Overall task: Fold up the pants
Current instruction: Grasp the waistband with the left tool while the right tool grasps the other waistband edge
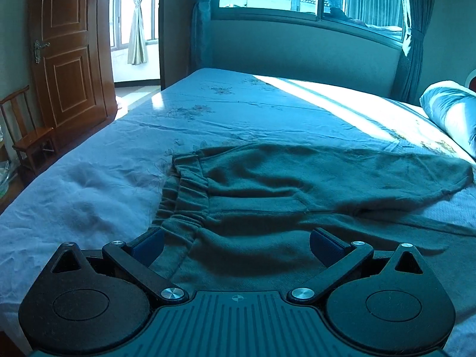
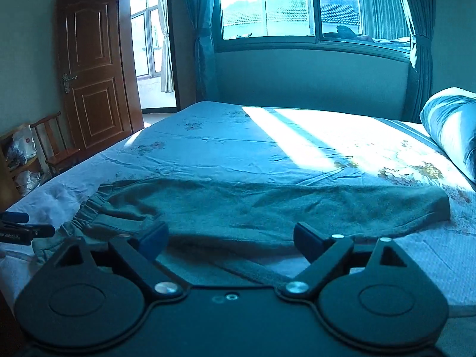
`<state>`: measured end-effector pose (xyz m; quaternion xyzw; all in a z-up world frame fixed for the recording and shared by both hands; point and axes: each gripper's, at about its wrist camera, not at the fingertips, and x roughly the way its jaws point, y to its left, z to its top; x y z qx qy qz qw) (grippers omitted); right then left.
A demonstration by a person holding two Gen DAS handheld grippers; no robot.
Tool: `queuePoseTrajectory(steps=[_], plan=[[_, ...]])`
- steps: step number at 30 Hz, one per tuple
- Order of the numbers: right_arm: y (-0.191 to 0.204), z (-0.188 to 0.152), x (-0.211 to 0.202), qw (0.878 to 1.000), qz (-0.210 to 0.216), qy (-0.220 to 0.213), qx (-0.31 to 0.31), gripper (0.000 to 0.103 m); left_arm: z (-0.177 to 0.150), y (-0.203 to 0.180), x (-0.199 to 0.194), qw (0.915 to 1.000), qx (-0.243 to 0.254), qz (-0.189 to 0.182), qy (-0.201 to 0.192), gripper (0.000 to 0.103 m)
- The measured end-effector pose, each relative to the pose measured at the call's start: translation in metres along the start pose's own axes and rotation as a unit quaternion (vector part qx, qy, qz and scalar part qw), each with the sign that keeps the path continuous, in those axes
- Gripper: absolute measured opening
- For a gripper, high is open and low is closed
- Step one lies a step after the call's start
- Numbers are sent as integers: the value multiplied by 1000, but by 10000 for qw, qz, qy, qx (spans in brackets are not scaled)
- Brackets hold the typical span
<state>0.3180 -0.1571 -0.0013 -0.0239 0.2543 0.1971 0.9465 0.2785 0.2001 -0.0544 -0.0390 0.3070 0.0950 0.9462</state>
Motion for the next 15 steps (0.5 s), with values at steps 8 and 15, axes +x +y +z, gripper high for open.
queuePoseTrajectory(steps=[8,15], plan=[[-22,36,130,9984,-9,493,-274,69,61,73,149,9987,-126,-184,460,103],[-39,48,212,9949,-54,838,-554,58,64,99,259,9893,-416,-676,1220,82]])
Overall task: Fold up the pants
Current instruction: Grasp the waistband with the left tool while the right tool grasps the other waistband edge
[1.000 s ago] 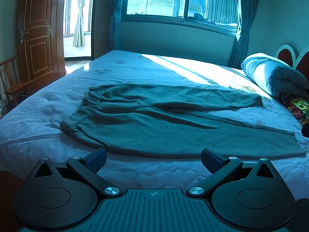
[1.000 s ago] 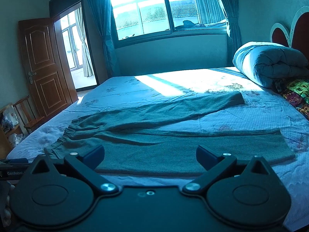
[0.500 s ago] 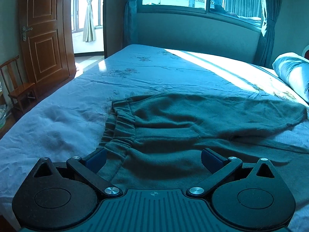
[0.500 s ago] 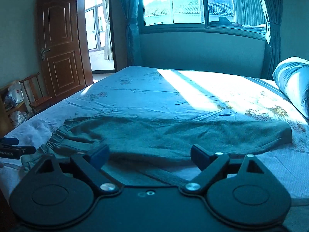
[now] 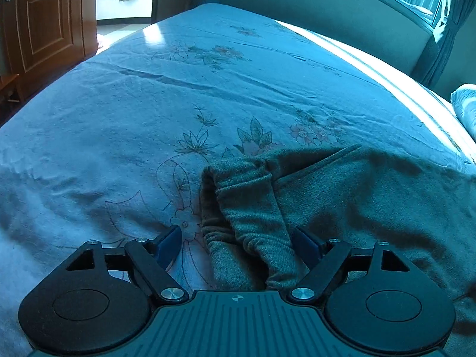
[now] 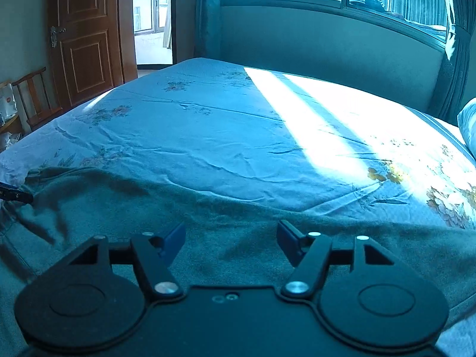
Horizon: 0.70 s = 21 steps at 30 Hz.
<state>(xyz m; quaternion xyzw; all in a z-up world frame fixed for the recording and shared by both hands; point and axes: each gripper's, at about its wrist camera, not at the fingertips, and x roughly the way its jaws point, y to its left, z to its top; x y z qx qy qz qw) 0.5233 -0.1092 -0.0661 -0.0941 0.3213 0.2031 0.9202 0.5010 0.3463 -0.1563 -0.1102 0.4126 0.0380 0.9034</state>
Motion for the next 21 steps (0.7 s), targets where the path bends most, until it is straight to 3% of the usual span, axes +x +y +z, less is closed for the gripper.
queuePoseTrajectory(steps=[6,7,9,10,15,21], plan=[[-11,5,44,9994,0,203,-291,51,17,-3,33,9993,201,-317,61,81],[-15,4,50,9991,-5,245,-337,49,18,-6,33,9991,261,-340,49,64],[-25,4,60,9988,67,312,-383,42,20,-5,27,9985,271,-470,3,44],[-28,5,63,9985,107,319,-435,41,20,-5,25,9980,224,-587,-9,40],[-34,15,84,9913,224,537,-1177,41,16,-3,24,9974,319,-640,-52,40],[-36,24,105,9775,742,891,-1762,42,18,1,31,9971,304,-700,-5,41]])
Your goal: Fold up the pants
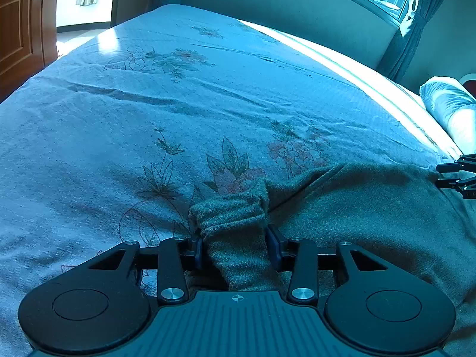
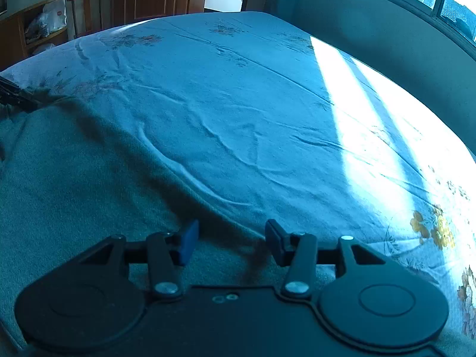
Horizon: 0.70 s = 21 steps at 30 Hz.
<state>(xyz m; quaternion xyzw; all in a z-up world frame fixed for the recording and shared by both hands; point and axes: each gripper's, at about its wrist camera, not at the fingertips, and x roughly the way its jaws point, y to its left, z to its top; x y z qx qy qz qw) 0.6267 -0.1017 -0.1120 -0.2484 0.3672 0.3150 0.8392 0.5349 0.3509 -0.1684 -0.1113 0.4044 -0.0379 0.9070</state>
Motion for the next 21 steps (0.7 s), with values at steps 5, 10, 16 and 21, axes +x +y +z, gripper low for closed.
queuePoseTrajectory(steps=[5,10,16,21], plan=[[13,3,12,9993,63,277,-224,3,-2,1,3,9999,-61,-22,-90,42],[22,2,-15,9997,-257,-18,-28,0,-7,2,-10,9985,160,-186,-499,32],[42,-6,-100,9979,-379,-517,-102,0,-17,-1,-67,9856,502,-541,-1525,30],[76,-31,-165,9950,-595,-693,-402,0,-39,-2,-122,9725,935,-816,-1973,26]])
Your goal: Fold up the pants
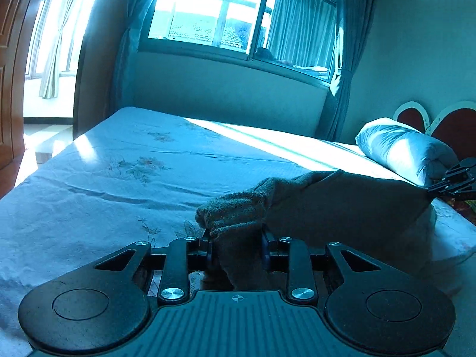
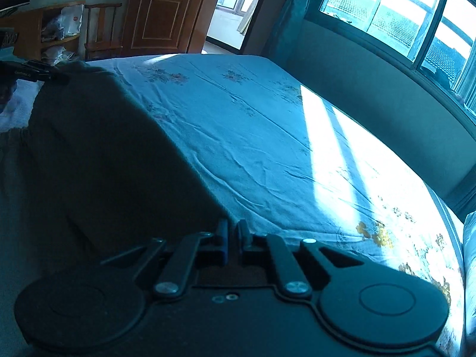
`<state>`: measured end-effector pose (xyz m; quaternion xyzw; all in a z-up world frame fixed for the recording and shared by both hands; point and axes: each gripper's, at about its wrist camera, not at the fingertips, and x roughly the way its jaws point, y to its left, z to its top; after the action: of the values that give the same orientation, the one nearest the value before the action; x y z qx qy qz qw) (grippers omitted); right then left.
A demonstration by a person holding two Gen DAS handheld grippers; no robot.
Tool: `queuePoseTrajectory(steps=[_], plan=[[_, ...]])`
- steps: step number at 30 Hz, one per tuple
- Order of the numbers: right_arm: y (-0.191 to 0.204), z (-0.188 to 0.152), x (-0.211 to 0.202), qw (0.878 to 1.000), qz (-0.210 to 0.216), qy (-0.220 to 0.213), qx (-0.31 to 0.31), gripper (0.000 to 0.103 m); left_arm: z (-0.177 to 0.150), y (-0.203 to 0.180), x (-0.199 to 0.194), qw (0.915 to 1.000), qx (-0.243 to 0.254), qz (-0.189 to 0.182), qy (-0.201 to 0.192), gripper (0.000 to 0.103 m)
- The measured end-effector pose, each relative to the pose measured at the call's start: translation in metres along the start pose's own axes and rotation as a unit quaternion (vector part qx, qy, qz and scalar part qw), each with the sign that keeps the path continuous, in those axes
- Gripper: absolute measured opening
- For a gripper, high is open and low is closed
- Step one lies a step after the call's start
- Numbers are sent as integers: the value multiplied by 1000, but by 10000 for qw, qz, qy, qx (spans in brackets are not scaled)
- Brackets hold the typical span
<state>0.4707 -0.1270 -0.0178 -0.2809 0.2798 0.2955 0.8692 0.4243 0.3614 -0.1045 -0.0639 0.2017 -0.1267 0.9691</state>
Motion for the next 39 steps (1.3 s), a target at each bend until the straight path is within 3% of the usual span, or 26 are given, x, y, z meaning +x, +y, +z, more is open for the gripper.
queuePoseTrajectory(steps=[3,7,10,12,15,19,22,24,26,27,28,32,36,39], plan=[[23,-21,-31,9999,-61,-5,-84,0,-6,-5,-29,9997,237,-59,0,17],[70,-57,-54,9988,-181,9,-448,0,-31,-13,-69,9999,55,-146,17,15],[110,-91,-54,9957,-306,139,-859,0,-64,-20,-94,9995,-298,-1,118,15],[134,-113,-52,9940,-404,300,-976,0,-87,-22,-100,9966,-615,375,412,15],[144,-125,-63,9971,-506,138,-546,5,-108,-22,-115,9890,-971,836,745,17],[136,-123,-76,9970,-732,-145,220,6,-112,-24,-139,9812,-1451,1066,702,18],[123,-117,-81,9906,-860,-362,999,8,-104,-37,-136,9741,-1783,1160,765,19],[112,-113,-80,9807,-987,-472,1622,12,-102,-47,-127,9677,-2130,1104,778,21],[100,-111,-80,9680,-924,-565,2262,13,-102,-58,-118,9603,-2463,1040,793,38],[95,-113,-81,9607,-892,-623,2556,14,-103,-63,-114,9569,-2588,1065,781,56],[90,-114,-80,9546,-860,-651,2776,14,-104,-67,-111,9554,-2639,1084,757,66],[71,-130,-73,9277,-801,-572,3601,20,-113,-66,-96,9420,-3081,1131,697,66],[61,-165,-66,8835,-694,-463,4609,26,-117,-58,-90,9279,-3548,1022,524,66],[49,-178,-52,8518,-555,-404,5194,27,-117,-53,-83,9246,-3644,992,508,66]])
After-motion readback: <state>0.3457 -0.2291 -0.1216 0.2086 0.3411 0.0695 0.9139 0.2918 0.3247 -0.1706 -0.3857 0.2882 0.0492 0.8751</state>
